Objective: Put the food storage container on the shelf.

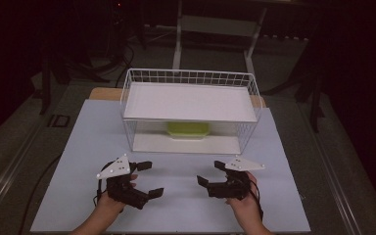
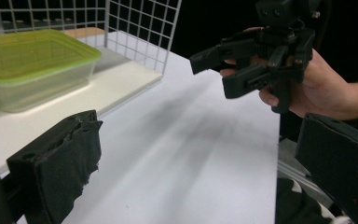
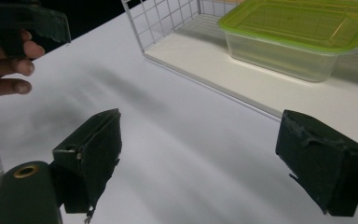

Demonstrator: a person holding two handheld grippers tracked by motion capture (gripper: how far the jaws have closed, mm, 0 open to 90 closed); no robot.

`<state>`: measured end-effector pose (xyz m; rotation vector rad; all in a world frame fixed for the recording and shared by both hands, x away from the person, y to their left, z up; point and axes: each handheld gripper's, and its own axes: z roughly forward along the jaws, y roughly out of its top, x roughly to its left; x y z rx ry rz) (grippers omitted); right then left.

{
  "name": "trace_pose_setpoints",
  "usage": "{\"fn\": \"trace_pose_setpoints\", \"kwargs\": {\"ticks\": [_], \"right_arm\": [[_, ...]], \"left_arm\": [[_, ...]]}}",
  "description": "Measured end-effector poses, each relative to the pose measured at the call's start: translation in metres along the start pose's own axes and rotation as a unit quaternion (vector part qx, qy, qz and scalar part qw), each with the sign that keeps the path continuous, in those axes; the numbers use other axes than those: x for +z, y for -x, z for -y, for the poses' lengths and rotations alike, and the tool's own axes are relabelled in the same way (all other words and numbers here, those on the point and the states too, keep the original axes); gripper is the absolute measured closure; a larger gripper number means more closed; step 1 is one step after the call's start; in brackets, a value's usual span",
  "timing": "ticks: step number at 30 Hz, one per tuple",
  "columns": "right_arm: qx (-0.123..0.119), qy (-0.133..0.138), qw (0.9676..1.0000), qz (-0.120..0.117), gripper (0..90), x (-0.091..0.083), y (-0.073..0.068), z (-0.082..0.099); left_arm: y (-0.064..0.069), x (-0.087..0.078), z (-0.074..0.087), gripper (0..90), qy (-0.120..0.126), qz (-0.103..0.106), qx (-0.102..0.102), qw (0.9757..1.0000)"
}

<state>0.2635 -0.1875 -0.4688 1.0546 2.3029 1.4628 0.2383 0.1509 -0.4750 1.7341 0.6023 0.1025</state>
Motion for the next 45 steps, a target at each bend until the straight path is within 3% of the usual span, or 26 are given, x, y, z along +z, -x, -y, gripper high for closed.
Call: {"fn": "trace_pose_setpoints", "kwargs": {"ticks": [10, 15, 22, 30, 41, 45], "right_arm": [[-0.028, -0.008, 0.9995, -0.01, 14.3, -0.018, -0.002, 0.013], [-0.034, -0.017, 0.999, -0.022, 14.2, -0.023, -0.004, 0.021], [-0.047, -0.013, 0.9979, -0.042, 14.2, -0.029, -0.004, 0.028], [-0.076, 0.001, 0.9953, -0.059, 14.3, -0.026, 0.001, 0.034], [-0.093, -0.003, 0.9931, -0.071, 14.3, -0.016, 0.008, 0.042], [-0.091, -0.011, 0.9924, -0.082, 14.5, -0.013, 0.007, 0.044]], "left_arm": [[0.012, -0.007, 0.009, 0.8, -0.018, 0.018, 0.015, 0.9996], [0.016, -0.007, 0.014, 0.8, -0.017, 0.021, 0.01, 0.9996], [0.023, -0.004, 0.016, 0.8, -0.018, 0.023, 0.03, 0.9991], [0.023, 0.001, 0.022, 0.8, -0.028, 0.025, 0.04, 0.9985], [0.021, 0.004, 0.03, 0.8, -0.041, 0.012, 0.041, 0.9982], [0.017, 0.006, 0.033, 0.8, -0.044, 0.011, 0.029, 0.9985]]}}
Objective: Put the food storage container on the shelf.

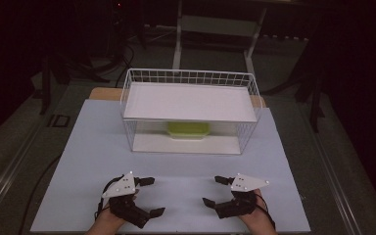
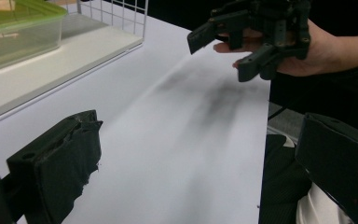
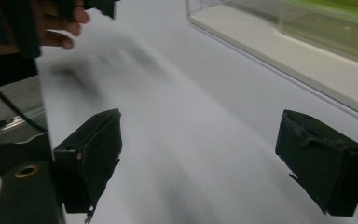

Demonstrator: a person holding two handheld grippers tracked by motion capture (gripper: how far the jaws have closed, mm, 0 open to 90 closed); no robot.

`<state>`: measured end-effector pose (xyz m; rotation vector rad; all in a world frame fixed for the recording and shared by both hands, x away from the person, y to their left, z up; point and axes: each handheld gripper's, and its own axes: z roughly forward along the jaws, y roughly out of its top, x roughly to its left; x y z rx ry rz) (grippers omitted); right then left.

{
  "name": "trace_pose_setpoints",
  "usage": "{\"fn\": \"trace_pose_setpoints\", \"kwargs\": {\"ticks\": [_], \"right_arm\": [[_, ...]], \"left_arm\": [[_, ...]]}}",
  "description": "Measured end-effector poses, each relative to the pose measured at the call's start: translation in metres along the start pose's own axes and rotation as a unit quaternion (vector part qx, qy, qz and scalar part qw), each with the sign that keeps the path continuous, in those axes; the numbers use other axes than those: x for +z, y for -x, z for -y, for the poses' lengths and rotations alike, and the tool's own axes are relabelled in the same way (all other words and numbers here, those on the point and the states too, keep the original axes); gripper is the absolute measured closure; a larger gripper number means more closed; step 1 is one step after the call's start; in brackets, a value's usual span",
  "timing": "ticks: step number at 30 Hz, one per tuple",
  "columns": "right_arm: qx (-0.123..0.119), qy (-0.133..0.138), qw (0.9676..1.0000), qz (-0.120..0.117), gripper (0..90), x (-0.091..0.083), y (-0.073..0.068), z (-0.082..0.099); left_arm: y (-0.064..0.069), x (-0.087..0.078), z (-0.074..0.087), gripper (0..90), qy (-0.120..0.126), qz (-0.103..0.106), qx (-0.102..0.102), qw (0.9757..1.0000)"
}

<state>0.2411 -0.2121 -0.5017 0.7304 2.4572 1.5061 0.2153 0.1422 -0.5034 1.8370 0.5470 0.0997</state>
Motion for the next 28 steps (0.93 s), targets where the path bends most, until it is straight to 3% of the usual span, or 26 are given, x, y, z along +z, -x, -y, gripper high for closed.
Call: {"fn": "trace_pose_setpoints", "kwargs": {"ticks": [2, 10, 17, 28], "right_arm": [[-0.011, -0.008, 0.9999, -0.001, 14.5, 0.0021, -0.0024, -0.0009], [-0.009, -0.019, 0.9997, -0.009, 14.5, 0.0066, -0.0043, -0.0023], [0.006, -0.022, 0.9997, -0.01, 14.5, 0.0065, -0.0005, -0.0006], [0.023, -0.019, 0.9995, -0.009, 14.5, 0.0057, 0.0026, 0.0001]], "left_arm": [[-0.0001, 0.0007, -0.0002, 0.8, 0.0, 0.001, 0.001, 1.0], [-0.0005, 0.0038, 0.0013, 0.8, -0.013, 0.0, 0.008, 0.9999], [-0.0046, 0.0031, 0.0021, 0.8, -0.011, -0.004, -0.004, 0.9999], [-0.0058, 0.004, 0.0027, 0.8, -0.012, -0.003, -0.007, 0.9999]]}}
